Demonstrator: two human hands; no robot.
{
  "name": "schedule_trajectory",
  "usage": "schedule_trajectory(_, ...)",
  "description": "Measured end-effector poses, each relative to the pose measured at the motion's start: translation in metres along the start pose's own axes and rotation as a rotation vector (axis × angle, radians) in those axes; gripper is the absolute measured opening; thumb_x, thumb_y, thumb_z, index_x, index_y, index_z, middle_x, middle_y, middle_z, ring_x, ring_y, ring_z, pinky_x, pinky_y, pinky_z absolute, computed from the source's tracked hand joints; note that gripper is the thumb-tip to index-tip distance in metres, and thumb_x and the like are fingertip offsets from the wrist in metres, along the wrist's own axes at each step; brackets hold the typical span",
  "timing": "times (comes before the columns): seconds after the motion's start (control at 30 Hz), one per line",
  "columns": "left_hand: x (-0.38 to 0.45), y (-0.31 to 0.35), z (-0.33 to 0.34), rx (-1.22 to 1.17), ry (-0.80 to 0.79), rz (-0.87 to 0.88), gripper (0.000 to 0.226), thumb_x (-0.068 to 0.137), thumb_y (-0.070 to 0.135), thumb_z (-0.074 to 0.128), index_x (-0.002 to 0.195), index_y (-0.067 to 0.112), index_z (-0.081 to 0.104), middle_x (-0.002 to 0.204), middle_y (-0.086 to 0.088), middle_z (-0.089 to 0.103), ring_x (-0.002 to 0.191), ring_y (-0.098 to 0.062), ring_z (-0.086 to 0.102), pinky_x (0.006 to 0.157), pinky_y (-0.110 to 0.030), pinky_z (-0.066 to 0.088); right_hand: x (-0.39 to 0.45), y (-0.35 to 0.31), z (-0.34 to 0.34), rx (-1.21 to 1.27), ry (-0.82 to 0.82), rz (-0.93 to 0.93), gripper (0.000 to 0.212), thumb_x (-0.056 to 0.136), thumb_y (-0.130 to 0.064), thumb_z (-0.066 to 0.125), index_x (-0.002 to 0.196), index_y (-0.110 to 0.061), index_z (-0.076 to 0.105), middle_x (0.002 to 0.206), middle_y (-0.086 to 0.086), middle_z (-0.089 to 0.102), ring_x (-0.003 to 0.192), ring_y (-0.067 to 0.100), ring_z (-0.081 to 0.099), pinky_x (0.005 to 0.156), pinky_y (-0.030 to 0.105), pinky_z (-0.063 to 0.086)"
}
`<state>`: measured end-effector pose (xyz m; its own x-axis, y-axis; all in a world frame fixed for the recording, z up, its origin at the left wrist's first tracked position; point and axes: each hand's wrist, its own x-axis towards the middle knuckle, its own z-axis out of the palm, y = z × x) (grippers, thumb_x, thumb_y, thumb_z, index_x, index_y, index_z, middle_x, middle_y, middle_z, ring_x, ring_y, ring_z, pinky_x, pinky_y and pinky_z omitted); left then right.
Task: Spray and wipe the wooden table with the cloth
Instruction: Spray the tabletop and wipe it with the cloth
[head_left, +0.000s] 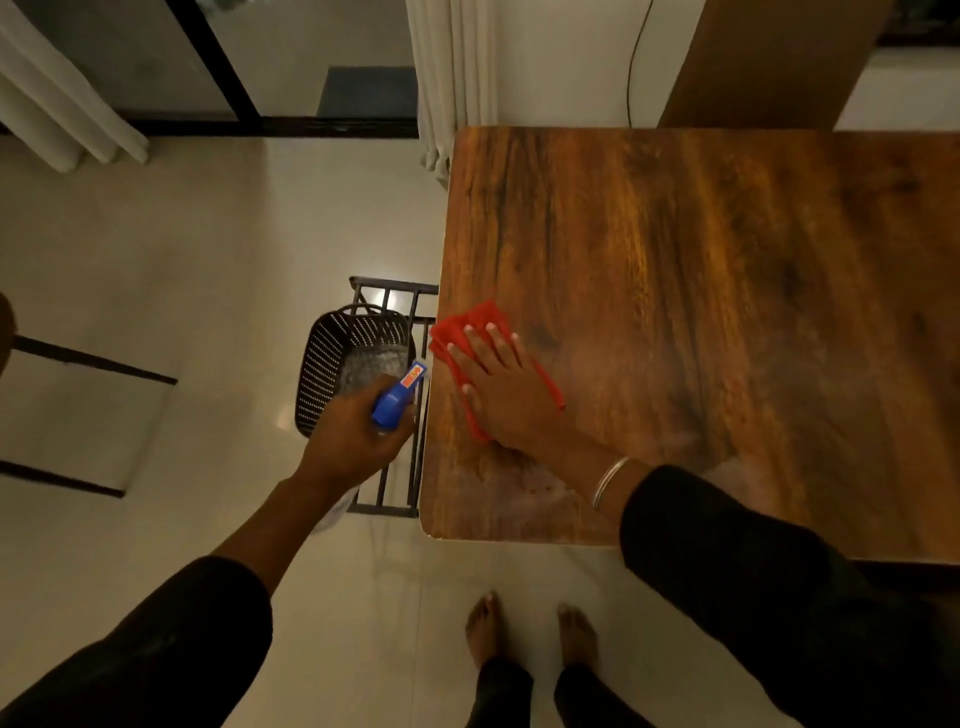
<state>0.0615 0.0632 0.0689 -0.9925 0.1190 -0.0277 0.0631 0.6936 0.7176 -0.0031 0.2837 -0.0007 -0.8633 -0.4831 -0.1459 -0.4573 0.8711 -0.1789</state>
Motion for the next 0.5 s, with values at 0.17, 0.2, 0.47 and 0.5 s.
schedule_trajectory(0.17, -0.001, 0.007, -0.003, -0.002, 0.013, 0.004, 0.018, 0.089, 0.030, 0.065, 0.104, 0.022, 0.058, 0.075, 0.008, 0.062, 0.066, -0.007, 0.062, 0.065, -0.031, 0.055, -0.105, -0.084, 0.059, 0.002, 0.042, -0.136, 0.063, 0.112, -0.050, 0.016, 0.169, -0.024, 0.015, 0.176, 0.009, 0.007, 0.163, 0.037, 0.005, 0.130, 0.060, 0.014)
schedule_trajectory(0.2, 0.001, 0.009, -0.001, -0.001, -0.002, 0.006, 0.019, 0.089, 0.029, 0.064, 0.105, 0.022, 0.058, 0.077, 0.006, 0.063, 0.067, -0.009, 0.063, 0.067, -0.035, 0.057, -0.118, -0.092, 0.067, 0.023, 0.078, -0.145, 0.063, 0.110, -0.048, 0.027, 0.168, -0.024, 0.018, 0.176, 0.010, 0.013, 0.163, 0.037, 0.009, 0.129, 0.059, 0.019)
schedule_trajectory(0.47, 0.008, 0.022, 0.008, -0.099, -0.093, 0.033, 0.032, 0.086, 0.041, 0.063, 0.110, 0.020, 0.057, 0.090, -0.004, 0.066, 0.080, -0.021, 0.067, 0.074, -0.049, 0.058, -0.131, 0.002, 0.039, 0.012, 0.118, 0.194, 0.067, 0.107, -0.042, 0.034, 0.169, -0.027, 0.013, 0.177, 0.006, 0.007, 0.163, 0.032, 0.007, 0.127, 0.061, 0.021)
schedule_trajectory(0.5, 0.008, 0.022, 0.008, -0.094, -0.094, 0.045, 0.030, 0.087, 0.036, 0.064, 0.110, 0.019, 0.057, 0.091, -0.004, 0.066, 0.082, -0.021, 0.067, 0.076, -0.049, 0.057, -0.135, 0.018, 0.035, 0.042, 0.142, 0.311, 0.063, 0.109, -0.039, 0.029, 0.169, -0.028, 0.014, 0.177, 0.004, 0.007, 0.164, 0.031, 0.006, 0.127, 0.060, 0.020)
